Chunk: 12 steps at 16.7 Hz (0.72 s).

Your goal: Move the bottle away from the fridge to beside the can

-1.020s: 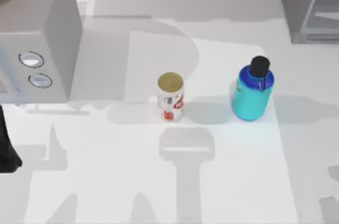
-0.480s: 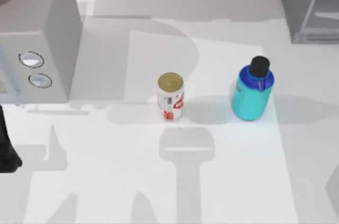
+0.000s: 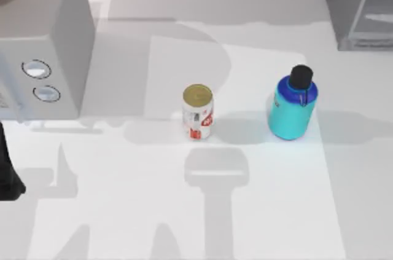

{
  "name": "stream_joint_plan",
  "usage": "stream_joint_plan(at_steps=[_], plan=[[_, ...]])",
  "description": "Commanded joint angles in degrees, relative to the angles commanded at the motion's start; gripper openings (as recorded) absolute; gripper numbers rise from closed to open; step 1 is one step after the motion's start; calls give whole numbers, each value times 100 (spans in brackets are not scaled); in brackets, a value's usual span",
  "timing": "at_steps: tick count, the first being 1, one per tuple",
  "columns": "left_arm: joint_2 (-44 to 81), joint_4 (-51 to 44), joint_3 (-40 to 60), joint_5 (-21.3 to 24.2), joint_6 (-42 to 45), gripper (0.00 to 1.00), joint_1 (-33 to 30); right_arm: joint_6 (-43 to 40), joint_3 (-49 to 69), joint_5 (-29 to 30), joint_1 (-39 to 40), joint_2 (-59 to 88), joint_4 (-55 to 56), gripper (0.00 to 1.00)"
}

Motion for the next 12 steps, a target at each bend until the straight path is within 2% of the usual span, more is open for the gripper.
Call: stream_joint_plan(at_steps=[8, 12], plan=[[0, 0, 0, 0, 0, 100, 0, 13, -4, -26, 6, 62, 79, 100], [0, 0, 0, 0, 0, 100, 0, 868, -29, 81, 582, 122, 839, 100]])
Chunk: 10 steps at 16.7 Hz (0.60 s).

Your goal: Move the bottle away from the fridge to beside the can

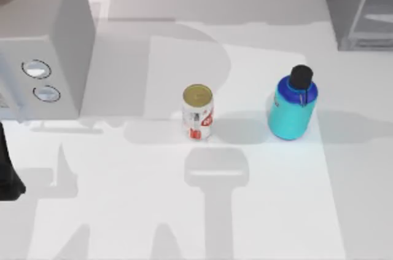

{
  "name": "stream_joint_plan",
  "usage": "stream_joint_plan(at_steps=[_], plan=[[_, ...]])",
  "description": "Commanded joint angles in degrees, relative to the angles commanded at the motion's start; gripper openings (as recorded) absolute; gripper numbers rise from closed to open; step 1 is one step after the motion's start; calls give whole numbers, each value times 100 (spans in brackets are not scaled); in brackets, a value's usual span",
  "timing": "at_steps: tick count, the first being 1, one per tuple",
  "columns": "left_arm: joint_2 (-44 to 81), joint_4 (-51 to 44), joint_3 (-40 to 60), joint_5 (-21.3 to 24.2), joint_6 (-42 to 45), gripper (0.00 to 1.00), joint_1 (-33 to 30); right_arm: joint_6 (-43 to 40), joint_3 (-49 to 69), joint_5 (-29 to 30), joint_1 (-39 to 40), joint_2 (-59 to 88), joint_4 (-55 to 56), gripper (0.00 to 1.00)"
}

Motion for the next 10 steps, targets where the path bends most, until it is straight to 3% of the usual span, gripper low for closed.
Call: stream_joint_plan(at_steps=[3, 10], plan=[[0, 0, 0, 0, 0, 100, 0, 1272, -24, 187, 783, 50, 1040, 100], [0, 0, 0, 0, 0, 100, 0, 5224, -91, 750, 3018, 90, 4128, 100]])
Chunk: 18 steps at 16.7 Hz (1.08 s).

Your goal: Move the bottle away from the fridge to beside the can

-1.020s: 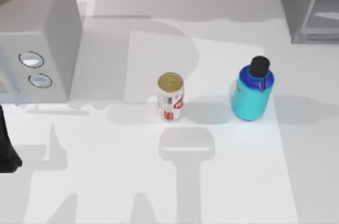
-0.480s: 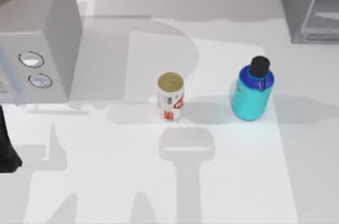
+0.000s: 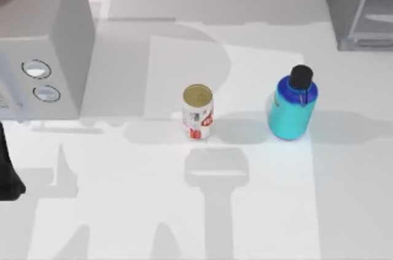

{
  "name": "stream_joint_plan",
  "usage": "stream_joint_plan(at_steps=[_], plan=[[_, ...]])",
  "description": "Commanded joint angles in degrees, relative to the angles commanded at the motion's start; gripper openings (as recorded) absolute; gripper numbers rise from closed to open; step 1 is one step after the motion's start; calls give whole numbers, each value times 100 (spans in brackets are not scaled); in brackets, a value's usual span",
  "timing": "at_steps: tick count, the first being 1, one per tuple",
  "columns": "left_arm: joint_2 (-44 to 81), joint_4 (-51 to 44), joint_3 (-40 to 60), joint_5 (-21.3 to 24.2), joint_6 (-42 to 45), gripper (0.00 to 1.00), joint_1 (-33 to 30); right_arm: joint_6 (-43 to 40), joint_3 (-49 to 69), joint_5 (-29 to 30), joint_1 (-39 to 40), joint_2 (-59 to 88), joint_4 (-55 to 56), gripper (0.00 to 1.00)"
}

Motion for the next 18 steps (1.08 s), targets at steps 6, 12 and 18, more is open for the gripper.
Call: stream_joint_plan(at_steps=[6, 12, 18], plan=[[0, 0, 0, 0, 0, 100, 0, 1759, -47, 328, 1312, -31, 1696, 100], [0, 0, 0, 0, 0, 100, 0, 1845, -84, 338, 1336, -66, 1805, 100], [0, 0, 0, 0, 0, 100, 0, 2528, -351, 1094, 2252, -227, 2170, 100]])
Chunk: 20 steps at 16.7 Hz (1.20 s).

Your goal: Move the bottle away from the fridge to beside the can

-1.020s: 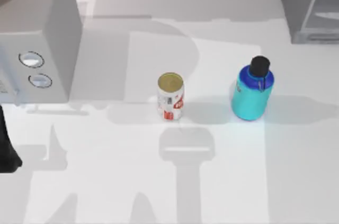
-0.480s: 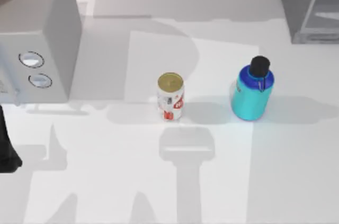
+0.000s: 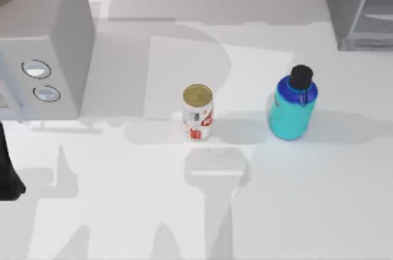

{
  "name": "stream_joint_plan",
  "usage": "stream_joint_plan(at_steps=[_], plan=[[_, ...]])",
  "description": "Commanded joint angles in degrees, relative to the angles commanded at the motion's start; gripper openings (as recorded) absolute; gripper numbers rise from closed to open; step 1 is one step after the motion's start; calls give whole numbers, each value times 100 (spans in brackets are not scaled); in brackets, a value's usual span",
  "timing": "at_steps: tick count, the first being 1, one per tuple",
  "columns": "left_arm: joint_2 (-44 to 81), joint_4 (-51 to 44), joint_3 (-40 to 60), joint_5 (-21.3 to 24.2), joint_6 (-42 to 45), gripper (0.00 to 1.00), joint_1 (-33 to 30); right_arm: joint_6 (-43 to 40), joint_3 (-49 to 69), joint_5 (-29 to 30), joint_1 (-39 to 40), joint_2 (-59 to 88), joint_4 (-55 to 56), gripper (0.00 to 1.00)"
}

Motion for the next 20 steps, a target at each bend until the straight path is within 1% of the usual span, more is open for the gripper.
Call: stream_joint_plan(at_steps=[2, 7, 10, 12, 13, 18, 20], plan=[[0, 0, 0, 0, 0, 100, 0, 475, -211, 553, 753, -126, 250, 100], [0, 0, 0, 0, 0, 100, 0, 1819, -854, 2178, 2952, -567, 967, 100], [0, 0, 0, 0, 0, 100, 0, 2500, -1196, 3004, 3914, -833, 1337, 100], [0, 0, 0, 0, 0, 100, 0, 2786, -1342, 3335, 4252, -957, 1495, 100], [0, 0, 0, 0, 0, 100, 0, 2856, -1378, 3410, 4328, -988, 1534, 100], [0, 0, 0, 0, 0, 100, 0, 2844, -1390, 3459, 4254, -952, 1520, 100], [0, 0, 0, 0, 0, 100, 0, 2849, -1179, 3467, 4247, -750, 1471, 100]])
